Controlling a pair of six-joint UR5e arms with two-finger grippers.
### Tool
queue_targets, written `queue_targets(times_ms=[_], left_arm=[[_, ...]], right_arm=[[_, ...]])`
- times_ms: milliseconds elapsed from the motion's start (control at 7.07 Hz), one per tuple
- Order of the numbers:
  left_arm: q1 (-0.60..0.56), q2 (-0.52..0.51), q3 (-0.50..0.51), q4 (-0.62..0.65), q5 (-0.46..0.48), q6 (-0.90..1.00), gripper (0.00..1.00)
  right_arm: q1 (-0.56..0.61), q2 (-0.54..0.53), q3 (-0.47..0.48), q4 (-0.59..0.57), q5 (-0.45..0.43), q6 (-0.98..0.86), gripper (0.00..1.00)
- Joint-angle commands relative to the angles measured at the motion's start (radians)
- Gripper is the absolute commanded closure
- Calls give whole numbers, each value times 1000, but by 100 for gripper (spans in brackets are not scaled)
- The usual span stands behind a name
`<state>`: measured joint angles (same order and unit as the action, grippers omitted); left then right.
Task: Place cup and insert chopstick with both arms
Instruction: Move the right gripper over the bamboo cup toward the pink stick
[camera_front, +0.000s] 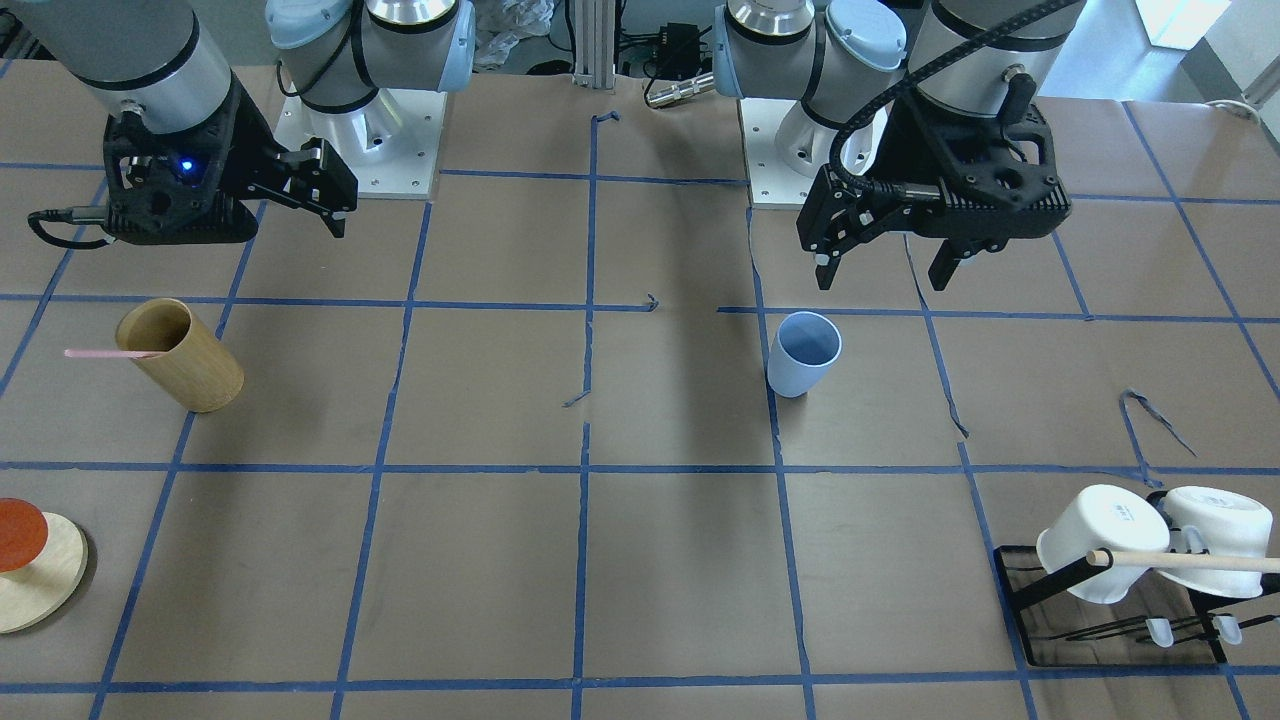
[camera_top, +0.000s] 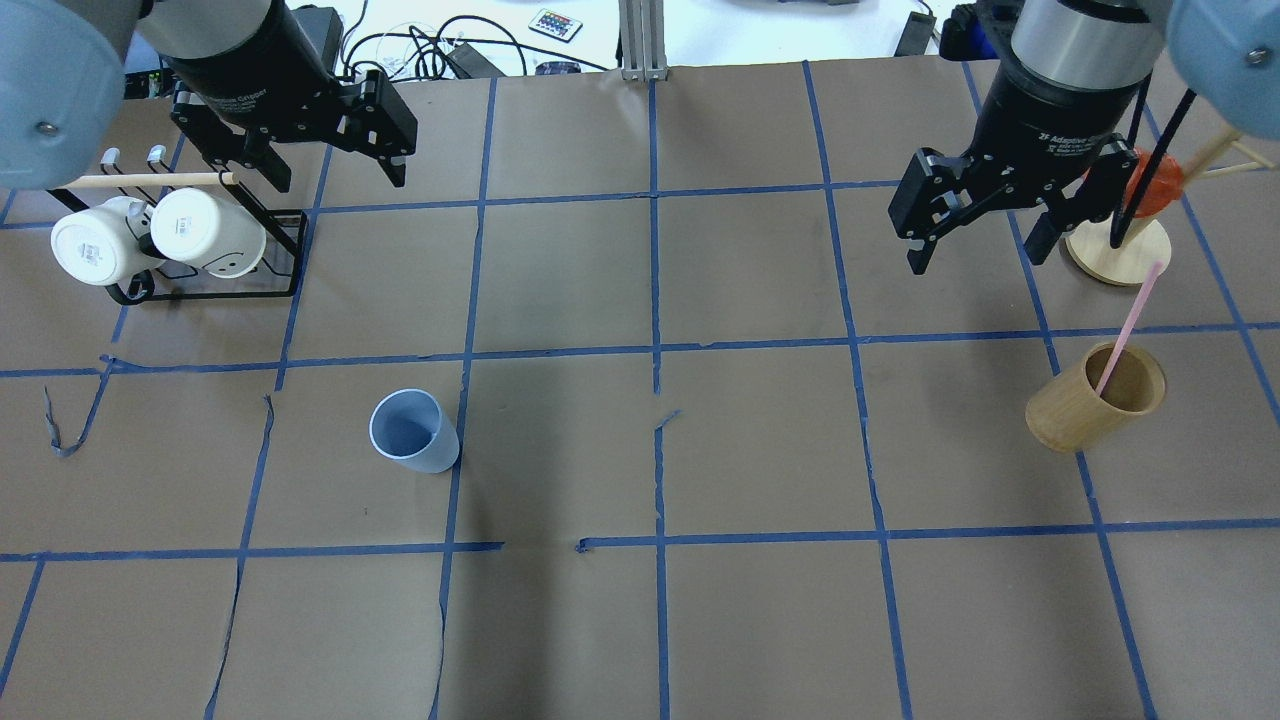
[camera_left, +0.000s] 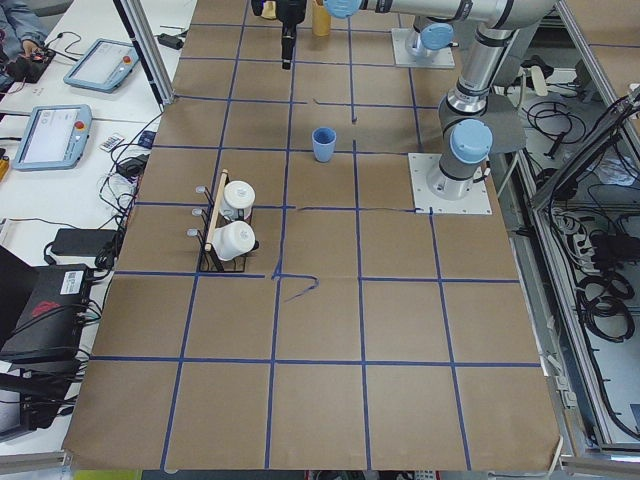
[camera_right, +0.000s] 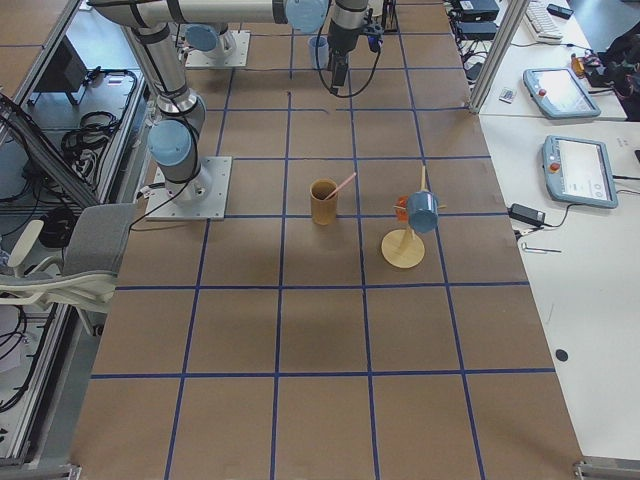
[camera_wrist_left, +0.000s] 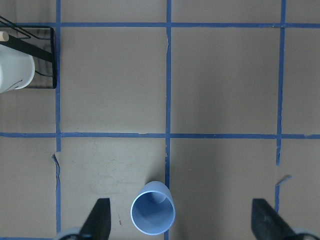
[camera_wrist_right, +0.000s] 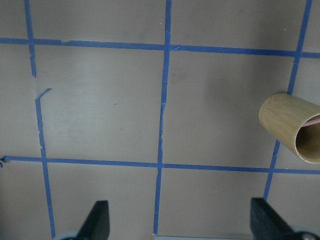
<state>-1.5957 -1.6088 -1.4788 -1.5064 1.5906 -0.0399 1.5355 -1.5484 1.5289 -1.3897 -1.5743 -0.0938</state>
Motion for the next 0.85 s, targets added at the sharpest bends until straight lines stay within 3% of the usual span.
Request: queue_targets(times_ms=[0, 141, 424, 707], left_arm=[[-1, 9, -5, -3, 0, 0, 0], [-1, 7, -5, -3, 0, 0, 0], [-1, 3, -3, -3, 0, 0, 0], [-3, -5, 2, -3, -3, 0, 0]], right_arm=[[0, 5, 11, -37, -10, 3, 0], [0, 5, 7, -41, -27, 6, 0], [-14, 4, 10, -86, -219, 9, 0], [-67, 7, 17, -156, -208, 0, 0]])
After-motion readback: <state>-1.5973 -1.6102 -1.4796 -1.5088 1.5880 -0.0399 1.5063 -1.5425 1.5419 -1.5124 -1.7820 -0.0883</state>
